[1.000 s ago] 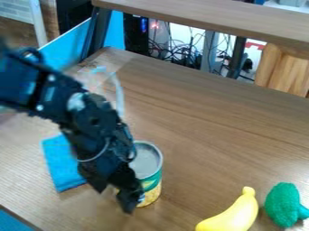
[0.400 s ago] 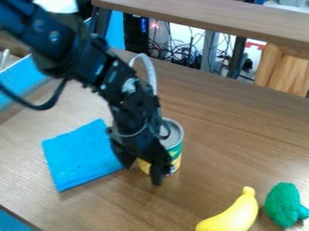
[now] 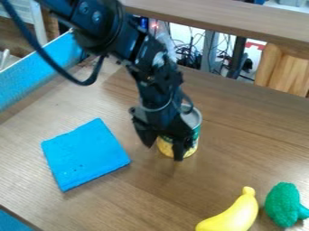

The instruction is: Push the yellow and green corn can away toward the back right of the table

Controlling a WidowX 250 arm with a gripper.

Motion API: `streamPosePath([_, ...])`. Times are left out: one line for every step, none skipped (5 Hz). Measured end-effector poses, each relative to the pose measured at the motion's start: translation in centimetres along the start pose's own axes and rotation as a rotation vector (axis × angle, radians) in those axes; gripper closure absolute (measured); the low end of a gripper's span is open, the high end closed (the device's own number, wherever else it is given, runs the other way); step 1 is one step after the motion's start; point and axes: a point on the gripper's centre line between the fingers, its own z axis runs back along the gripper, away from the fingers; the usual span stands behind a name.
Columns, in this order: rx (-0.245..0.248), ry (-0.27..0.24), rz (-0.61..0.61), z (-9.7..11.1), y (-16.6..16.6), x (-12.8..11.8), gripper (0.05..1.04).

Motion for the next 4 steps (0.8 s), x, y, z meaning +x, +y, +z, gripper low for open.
streamPosePath([0.007,0.01,0.014,-0.9,-0.1,1.9,0.083])
streamPosePath([0.018,0.026,0.023,-2.0,0.0,3.3,0.083])
streamPosePath([0.02,0.024,0.027,-2.2,0.0,3.7,0.083])
streamPosePath([-0.003,0.028,0.008,-1.0,-0.1,2.1,0.083])
